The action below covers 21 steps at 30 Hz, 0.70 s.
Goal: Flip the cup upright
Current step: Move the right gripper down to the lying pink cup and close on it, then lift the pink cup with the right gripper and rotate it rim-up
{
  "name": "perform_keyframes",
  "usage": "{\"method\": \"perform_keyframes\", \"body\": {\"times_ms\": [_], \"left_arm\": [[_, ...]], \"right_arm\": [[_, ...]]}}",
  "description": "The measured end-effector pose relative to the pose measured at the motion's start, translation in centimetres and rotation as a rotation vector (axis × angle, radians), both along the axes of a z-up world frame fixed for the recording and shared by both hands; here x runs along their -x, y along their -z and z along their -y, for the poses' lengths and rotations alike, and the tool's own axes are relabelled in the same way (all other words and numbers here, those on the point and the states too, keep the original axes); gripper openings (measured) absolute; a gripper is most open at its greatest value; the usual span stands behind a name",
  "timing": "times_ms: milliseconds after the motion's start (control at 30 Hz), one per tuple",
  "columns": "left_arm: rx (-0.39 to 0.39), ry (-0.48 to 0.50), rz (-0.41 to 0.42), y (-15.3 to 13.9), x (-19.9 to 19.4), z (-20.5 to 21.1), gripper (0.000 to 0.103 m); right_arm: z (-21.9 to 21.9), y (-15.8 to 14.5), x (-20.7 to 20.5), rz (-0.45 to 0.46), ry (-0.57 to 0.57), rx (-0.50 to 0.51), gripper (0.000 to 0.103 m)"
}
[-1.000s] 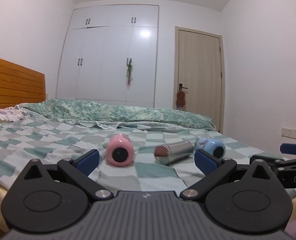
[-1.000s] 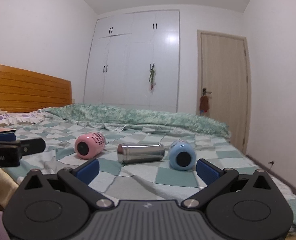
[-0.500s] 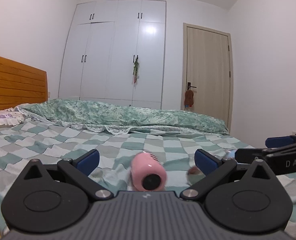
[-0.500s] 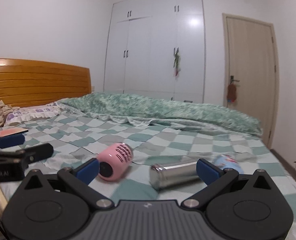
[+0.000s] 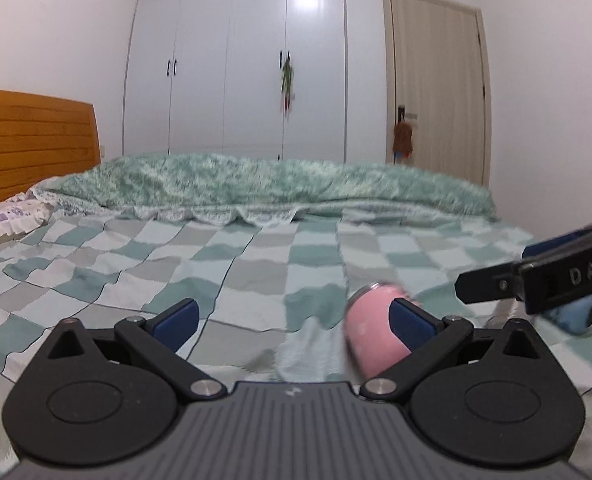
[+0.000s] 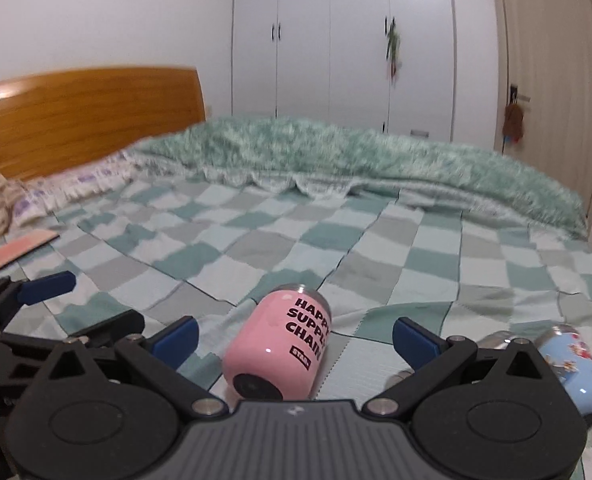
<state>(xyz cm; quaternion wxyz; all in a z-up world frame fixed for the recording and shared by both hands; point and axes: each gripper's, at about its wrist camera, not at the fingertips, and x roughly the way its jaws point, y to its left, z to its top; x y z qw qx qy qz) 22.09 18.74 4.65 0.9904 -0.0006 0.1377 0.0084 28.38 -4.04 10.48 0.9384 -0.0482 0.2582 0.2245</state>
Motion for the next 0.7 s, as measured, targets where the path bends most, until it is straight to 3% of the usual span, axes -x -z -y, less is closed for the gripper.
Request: {"method": "perform_keyframes", "body": {"times_ms": [333,533,600,700], "left_arm": [[-0.070,0.032,-0.137,2.7,-5.4,-2.4,0.103],[-0.068,0.008,-0.204,4.0,-7.0,-3.4,0.103],[-0.073,0.005,-0.216,4.4,-7.1,-3.4,0.103],[-0.087,0.004,-0.226,4.5,-7.0,-3.2,0.103]], "right_arm": [[-5.5,3.0,-9.0,-0.181,0.049,0.094,0.103],[-7.1,5.6,-11.2,-0.286,0.082,0.115,0.103],[-7.3,6.4,-11.5,-0.322,0.066,0.121,0.090],[-7.2,6.8,-11.5,-0.354,0.062,0.097,0.088]]}}
